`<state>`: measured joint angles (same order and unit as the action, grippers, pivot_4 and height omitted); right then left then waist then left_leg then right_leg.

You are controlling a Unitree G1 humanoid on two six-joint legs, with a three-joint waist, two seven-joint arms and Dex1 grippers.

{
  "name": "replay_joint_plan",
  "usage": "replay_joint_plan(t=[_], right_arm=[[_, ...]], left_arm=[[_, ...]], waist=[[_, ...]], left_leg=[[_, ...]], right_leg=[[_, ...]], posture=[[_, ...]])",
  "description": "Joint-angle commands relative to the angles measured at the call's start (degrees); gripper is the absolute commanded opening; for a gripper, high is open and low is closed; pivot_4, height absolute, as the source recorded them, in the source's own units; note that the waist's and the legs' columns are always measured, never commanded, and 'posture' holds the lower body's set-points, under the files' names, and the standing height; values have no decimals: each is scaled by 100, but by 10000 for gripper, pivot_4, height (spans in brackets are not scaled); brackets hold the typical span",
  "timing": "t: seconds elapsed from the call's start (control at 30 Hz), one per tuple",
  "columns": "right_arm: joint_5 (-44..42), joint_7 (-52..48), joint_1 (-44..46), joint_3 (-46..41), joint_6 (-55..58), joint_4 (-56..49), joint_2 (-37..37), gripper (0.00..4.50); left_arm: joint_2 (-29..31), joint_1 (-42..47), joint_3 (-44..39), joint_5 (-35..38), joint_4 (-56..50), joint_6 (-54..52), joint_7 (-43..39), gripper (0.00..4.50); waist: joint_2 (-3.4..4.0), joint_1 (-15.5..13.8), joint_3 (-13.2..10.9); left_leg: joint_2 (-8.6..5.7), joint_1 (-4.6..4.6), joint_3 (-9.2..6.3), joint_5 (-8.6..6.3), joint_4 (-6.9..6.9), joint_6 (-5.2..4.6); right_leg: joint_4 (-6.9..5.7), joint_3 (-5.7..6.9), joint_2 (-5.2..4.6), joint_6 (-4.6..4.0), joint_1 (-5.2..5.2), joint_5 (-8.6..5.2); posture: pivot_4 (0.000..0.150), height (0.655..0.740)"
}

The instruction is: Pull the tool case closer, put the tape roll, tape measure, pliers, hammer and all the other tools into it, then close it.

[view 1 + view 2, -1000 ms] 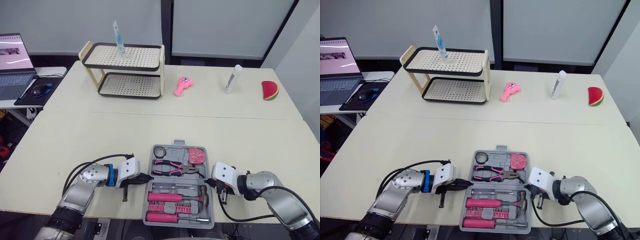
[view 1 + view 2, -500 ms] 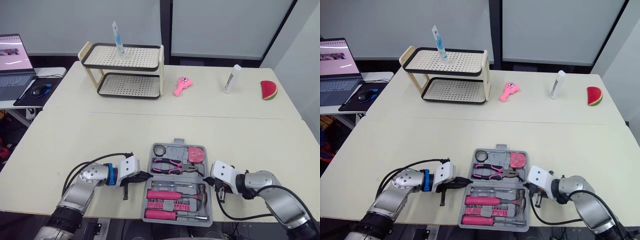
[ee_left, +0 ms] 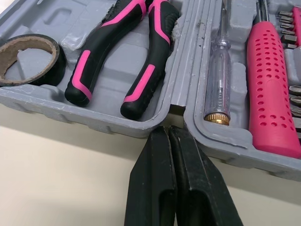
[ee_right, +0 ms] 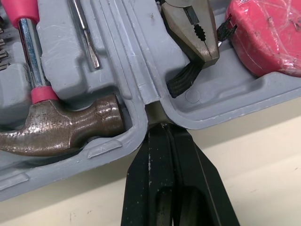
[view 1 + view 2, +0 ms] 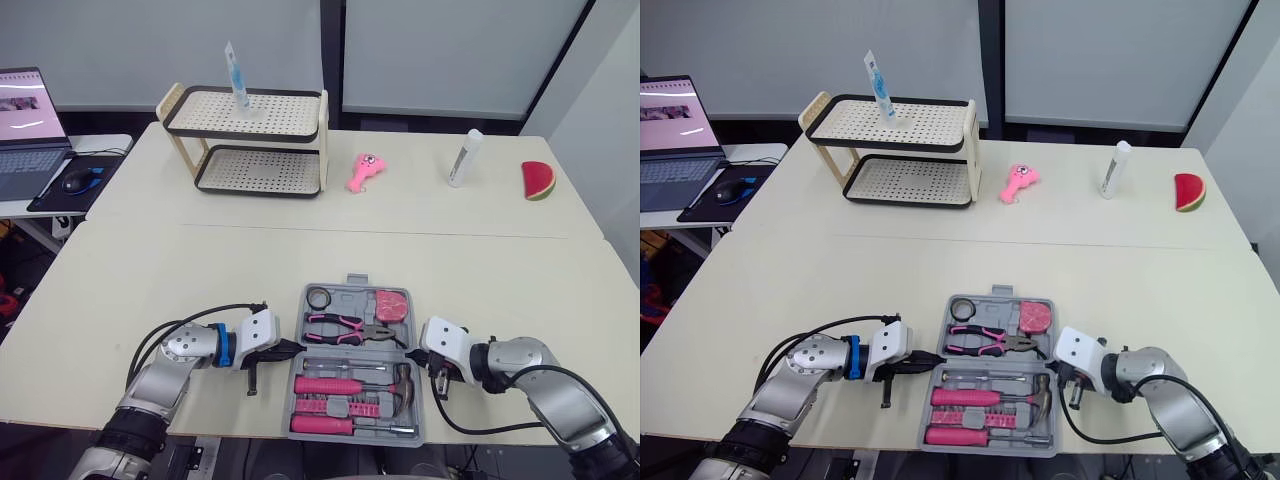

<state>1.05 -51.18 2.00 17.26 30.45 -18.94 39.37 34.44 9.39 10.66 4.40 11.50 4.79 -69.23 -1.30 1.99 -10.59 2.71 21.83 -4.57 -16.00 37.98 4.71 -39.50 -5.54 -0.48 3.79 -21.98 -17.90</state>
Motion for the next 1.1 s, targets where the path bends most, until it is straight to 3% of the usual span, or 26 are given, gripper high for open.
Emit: replay_joint_plan(t=[0.03,0.27,0.57,0.7,0.8,0.93,1.1], right_arm=[[-71,-8,126,122,-196,-125,-120,0],[-66,5,84,110,-174,-155,-87,0],[-237,102,-443,-615,-9,-577,361,0],[-161,334,-1002,-1075,-302,-1019,613,0],[-607,436,-1431,-1551,-14,-1536,414,0],[-839,528,-1705,-1669,218,-1844,291,0],[-895,730,-1704,-1552,471,-1990,209,0]], left_arm=[[-125,85,138,53,-85,202,19,674],[-85,116,86,62,-7,234,31,674],[477,90,-424,473,31,289,-260,674],[767,-296,-580,1002,-859,63,-585,674],[1010,-937,-383,1472,-2292,-342,-812,674],[855,-1207,114,1220,-2991,-596,-517,674],[508,-988,744,644,-2689,-573,-226,674]], waist=[[0,0,0],[0,0,0],[1,-12,-1],[1,-11,0],[2,-4,1],[7,-13,3],[11,-11,6]], left_leg=[[0,0,0,0,0,0],[0,0,0,0,0,0],[0,3,-1,0,-1,0],[0,3,-1,0,0,0],[2,4,3,0,0,0],[3,-11,4,-1,0,1],[3,-15,4,0,1,1]], right_leg=[[0,0,0,0,0,0],[0,0,0,0,0,0],[-1,2,-1,0,-1,0],[-3,2,-2,0,-1,0],[-7,-2,-4,0,1,0],[-1,1,-3,0,21,-3],[8,-1,-1,1,25,-2]], posture=[[1500,7350],[1500,7350],[1500,7350],[1500,7350],[1500,7350],[1500,7350],[1500,7350]])
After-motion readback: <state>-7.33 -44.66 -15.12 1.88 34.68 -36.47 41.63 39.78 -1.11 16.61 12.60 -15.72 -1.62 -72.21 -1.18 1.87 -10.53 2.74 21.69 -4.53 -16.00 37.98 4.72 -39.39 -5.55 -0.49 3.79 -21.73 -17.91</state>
